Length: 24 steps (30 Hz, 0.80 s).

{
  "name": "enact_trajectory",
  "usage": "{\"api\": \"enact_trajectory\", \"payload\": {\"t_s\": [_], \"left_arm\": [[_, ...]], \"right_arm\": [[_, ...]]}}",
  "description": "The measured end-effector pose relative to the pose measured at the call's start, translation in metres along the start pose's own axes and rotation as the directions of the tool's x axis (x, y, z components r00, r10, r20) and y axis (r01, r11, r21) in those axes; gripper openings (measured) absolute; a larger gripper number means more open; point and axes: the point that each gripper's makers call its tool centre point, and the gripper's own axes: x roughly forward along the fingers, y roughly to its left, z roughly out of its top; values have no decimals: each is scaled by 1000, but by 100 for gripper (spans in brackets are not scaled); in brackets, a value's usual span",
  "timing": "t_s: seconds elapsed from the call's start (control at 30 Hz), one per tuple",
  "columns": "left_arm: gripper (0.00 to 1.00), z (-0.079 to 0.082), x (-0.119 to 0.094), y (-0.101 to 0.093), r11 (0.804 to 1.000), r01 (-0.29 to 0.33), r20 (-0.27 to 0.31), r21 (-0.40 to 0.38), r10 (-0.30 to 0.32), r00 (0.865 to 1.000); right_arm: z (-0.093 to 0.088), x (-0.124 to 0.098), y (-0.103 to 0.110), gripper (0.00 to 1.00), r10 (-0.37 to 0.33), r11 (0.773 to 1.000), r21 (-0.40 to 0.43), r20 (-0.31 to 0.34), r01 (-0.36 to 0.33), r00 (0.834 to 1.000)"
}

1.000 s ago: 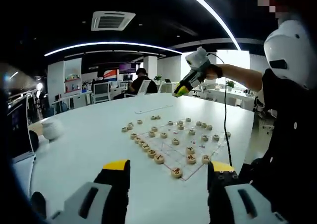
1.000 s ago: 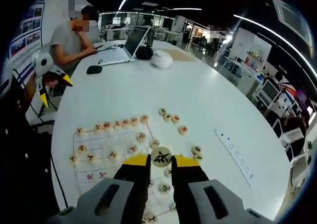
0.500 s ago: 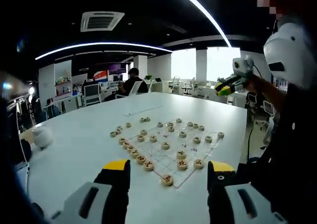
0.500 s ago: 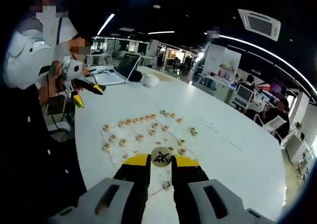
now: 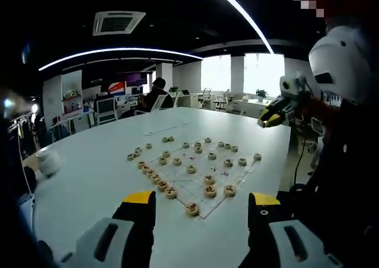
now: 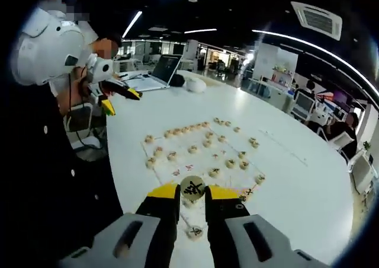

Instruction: Pick up the chess pieces one by one and place each piece onto its starting position on the chessboard, setting the pieces on their correct points until all the chess pieces are arranged in the starting layout

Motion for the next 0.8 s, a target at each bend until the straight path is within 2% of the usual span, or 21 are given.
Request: {"api": "enact_trajectory", "payload": {"t_s": [0.17, 0.2, 0.33, 0.43, 0.67, 0.8], "left_arm": [[64, -9, -4, -2, 1000, -1, -1, -18, 1, 1000], [64, -13, -6, -1, 1000, -9, -7, -26, 9, 1000], [64, -17, -10, 1, 999, -22, -8, -42, 22, 1000], [64, -19, -12, 1, 999, -25, -10, -44, 25, 1000], [64, -22, -16, 2, 998, -32, -12, -49, 31, 999], [64, -24, -18, 4, 998, -40, -11, -55, 39, 999]], "right_arm": [[-6, 27, 12, 18, 82, 996, -26, -54, -83, 995], [-11, 38, 21, 18, 124, 991, -38, -87, -128, 988], [-29, 63, 34, 18, 165, 978, -97, -191, -186, 967], [-39, 76, 42, 18, 197, 968, -109, -232, -227, 952], [-55, 90, 42, 18, 198, 959, -139, -300, -248, 933], [-59, 91, 41, 19, 196, 958, -143, -314, -250, 929]]}}
